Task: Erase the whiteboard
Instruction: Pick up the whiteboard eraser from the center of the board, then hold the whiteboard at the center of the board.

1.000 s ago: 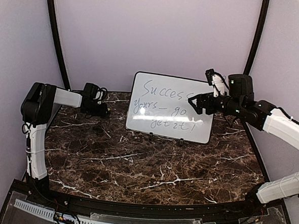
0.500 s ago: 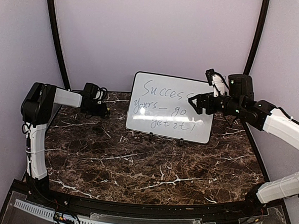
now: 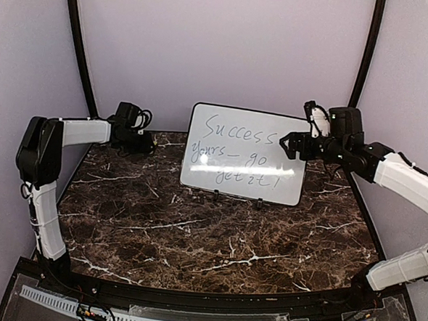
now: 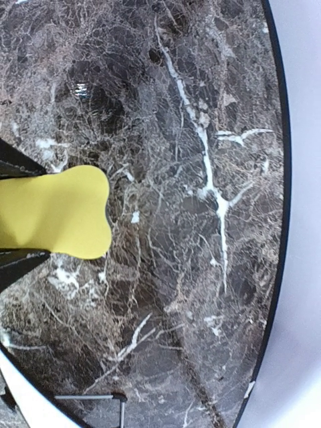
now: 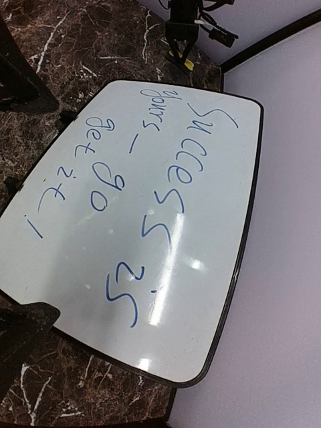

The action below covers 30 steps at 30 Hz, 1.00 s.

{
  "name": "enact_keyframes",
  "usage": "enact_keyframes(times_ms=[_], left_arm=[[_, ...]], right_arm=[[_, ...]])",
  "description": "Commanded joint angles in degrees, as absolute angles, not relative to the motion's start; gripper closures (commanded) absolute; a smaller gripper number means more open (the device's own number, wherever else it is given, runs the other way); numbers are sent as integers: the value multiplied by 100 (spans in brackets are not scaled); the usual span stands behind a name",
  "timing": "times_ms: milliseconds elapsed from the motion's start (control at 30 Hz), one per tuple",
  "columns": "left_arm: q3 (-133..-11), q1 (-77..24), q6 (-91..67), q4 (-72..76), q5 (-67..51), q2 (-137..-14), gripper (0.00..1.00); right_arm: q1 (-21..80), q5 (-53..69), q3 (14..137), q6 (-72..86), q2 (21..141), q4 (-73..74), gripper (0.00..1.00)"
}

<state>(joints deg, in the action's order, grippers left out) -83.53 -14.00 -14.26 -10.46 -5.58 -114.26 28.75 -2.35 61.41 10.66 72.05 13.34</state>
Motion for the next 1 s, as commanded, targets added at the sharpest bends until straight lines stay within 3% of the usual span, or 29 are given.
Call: enact_keyframes(times_ms=[0,533,967], left_arm=[[-8327,-1549,-1703,-1394,-638,-10740,70],[-7266,-1924,-2056,-980,-1550,-9068,68],[-6609,-1951,-2049,-175,-2260,-8651,68]], right_arm=[[2623,-378,5995,1344,7193,1162,6],[1404,739,5013,1903,7405,-167,7],[664,2004,4592,2136,8387,-1886,9]])
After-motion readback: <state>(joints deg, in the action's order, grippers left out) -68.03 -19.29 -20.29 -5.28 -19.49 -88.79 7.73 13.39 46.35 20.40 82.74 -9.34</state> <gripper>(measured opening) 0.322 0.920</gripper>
